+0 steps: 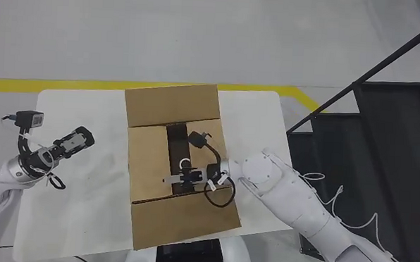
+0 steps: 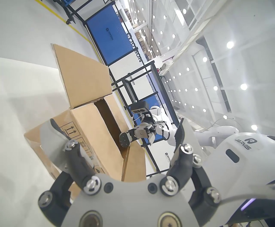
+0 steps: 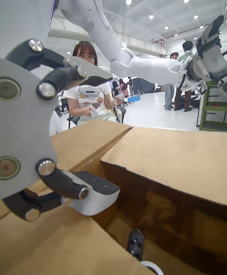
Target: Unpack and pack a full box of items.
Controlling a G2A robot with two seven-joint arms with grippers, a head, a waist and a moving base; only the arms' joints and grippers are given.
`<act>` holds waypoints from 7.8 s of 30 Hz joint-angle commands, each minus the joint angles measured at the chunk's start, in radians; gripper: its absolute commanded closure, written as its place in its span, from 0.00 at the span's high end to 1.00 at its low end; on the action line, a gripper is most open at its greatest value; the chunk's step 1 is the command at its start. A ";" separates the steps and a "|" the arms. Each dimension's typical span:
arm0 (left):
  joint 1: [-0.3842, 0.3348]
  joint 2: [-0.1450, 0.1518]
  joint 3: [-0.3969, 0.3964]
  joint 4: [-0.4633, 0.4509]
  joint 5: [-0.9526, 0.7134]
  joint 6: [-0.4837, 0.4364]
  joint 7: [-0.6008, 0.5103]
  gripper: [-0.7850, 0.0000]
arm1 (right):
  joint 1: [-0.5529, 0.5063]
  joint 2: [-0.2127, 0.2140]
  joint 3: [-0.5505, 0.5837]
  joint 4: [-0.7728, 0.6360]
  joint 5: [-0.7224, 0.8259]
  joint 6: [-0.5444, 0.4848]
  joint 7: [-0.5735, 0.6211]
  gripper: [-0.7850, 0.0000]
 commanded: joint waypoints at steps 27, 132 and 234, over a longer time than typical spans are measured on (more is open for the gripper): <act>0.069 -0.019 -0.090 0.002 -0.021 -0.004 -0.015 1.00 | 0.096 -0.080 -0.093 -0.011 0.254 -0.211 0.005 1.00; 0.195 -0.078 -0.271 -0.087 0.030 0.036 0.121 1.00 | 0.321 -0.327 -0.343 0.162 0.173 0.043 -0.287 1.00; -0.086 -0.131 -0.167 -0.337 0.125 0.301 -0.220 1.00 | -0.513 -0.150 0.596 -0.563 -0.170 0.304 -0.182 1.00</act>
